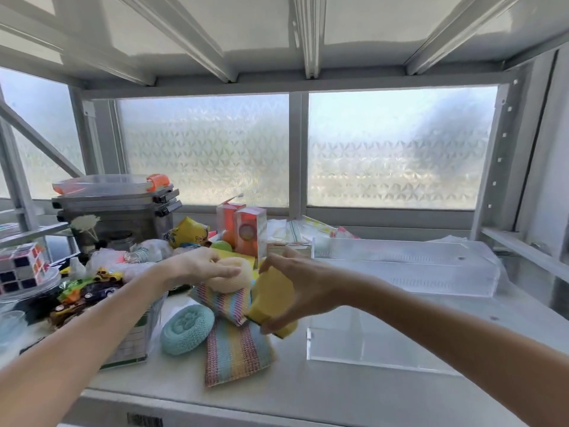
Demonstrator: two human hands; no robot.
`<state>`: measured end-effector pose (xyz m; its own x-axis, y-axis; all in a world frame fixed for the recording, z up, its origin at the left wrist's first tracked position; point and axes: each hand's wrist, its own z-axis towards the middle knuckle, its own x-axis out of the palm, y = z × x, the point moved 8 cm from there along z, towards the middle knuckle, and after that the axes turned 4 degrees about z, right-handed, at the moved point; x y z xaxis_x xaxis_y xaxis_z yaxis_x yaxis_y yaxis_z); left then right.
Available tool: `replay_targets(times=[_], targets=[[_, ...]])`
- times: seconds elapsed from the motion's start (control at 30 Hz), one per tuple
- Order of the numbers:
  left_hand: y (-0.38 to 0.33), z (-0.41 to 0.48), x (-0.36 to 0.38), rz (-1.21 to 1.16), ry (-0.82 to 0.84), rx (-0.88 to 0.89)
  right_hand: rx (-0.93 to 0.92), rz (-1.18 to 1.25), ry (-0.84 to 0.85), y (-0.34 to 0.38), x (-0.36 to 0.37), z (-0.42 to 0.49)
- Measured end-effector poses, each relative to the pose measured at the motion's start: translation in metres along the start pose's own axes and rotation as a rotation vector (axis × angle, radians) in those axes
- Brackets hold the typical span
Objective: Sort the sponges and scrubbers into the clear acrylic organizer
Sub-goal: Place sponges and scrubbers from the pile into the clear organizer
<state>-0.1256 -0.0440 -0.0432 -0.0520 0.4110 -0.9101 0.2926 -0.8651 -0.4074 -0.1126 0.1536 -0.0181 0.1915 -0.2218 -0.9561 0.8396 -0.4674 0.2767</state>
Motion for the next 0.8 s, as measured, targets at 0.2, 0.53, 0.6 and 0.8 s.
replay_targets(times=[0.2, 0.53, 0.6, 0.8], targets=[[-0.021, -0.014, -0.022, -0.183, -0.245, 0.106, 0.011, 0.014, -0.265, -0.011, -0.084, -0.050], [-0.180, -0.064, 0.002, -0.241, -0.094, 0.592, 0.166, -0.136, -0.209, -0.088, -0.094, -0.121], [-0.190, -0.062, 0.022, -0.194, -0.056, 0.605, 0.140, -0.066, -0.177, -0.089, -0.086, -0.121], [-0.190, -0.058, 0.048, -0.075, -0.104, 0.574, 0.122, 0.124, -0.199, -0.086, -0.084, -0.109]])
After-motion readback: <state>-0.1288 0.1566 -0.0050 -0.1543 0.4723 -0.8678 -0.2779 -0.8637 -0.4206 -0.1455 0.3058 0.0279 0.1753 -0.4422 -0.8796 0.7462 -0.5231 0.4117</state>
